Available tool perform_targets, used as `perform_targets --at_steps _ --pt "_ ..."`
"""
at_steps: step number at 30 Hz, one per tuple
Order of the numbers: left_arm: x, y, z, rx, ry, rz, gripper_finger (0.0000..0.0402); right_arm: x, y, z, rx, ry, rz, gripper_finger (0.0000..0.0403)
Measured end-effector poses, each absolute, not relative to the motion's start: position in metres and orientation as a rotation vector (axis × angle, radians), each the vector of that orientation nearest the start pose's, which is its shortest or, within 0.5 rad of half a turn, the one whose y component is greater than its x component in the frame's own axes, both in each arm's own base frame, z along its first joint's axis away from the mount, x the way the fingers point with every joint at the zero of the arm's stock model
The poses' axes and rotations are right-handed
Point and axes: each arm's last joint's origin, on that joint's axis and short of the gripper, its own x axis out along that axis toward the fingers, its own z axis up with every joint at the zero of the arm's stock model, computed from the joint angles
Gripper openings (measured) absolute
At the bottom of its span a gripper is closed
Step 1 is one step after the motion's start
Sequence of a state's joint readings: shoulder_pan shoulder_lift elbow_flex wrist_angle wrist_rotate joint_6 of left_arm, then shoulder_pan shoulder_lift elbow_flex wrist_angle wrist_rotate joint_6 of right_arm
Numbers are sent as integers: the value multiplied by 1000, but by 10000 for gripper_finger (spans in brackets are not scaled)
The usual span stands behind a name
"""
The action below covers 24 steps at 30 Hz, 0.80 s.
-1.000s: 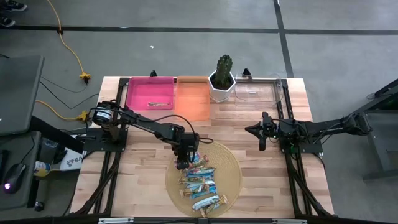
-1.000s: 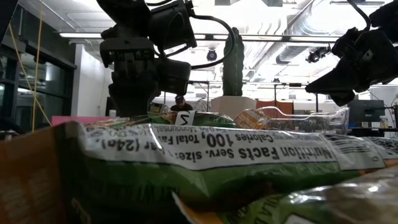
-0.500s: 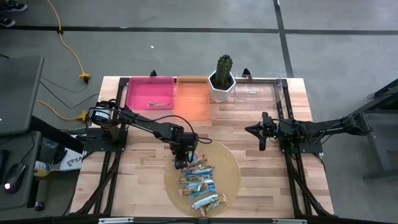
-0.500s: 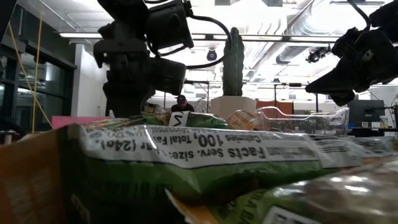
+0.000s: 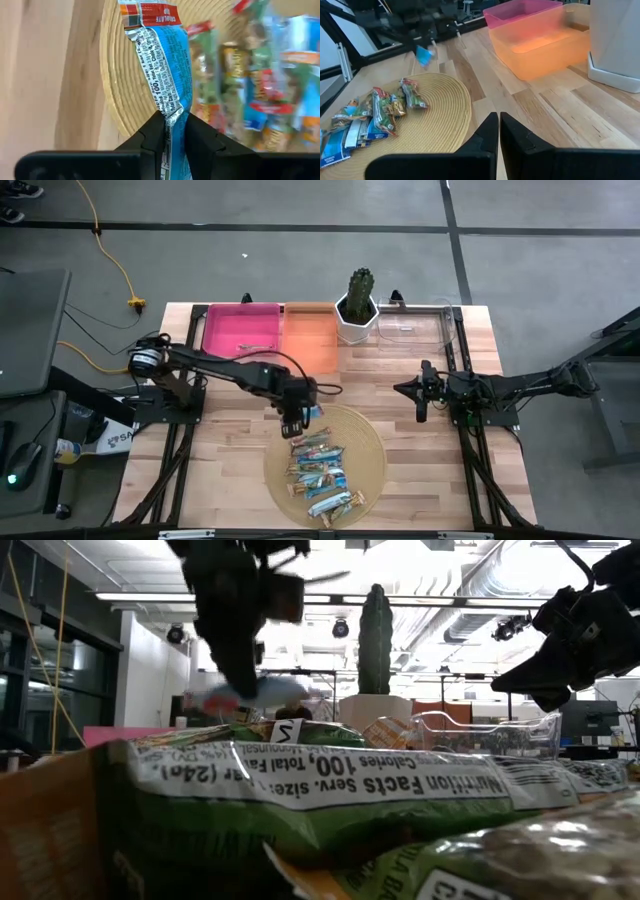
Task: Pick and place Granola Bars by type
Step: Put the red granola bar into the pink bin
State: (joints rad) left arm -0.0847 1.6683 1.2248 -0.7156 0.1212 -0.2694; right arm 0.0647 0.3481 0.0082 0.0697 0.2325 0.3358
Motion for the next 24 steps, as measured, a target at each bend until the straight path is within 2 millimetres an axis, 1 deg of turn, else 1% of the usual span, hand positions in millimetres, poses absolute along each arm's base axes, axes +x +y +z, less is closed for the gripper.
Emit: perform_targets --at_steps 5,10,13,18,21,24 --pt "337 -35 257 -281 1113 -170 59 116 1 143 293 236 -210 0" --pt "346 -41 289 -316 998 -384 59 116 1 142 290 247 -211 0" --pt "351 -44 304 -323 920 -467 59 116 1 141 288 257 -213 0" --pt "356 -44 331 -278 821 -501 59 116 1 141 288 255 -213 0" --pt "357 -43 345 -235 775 -475 59 116 1 141 289 253 -213 0" --pt "358 -37 358 -207 733 -441 59 116 1 141 289 254 -213 0"
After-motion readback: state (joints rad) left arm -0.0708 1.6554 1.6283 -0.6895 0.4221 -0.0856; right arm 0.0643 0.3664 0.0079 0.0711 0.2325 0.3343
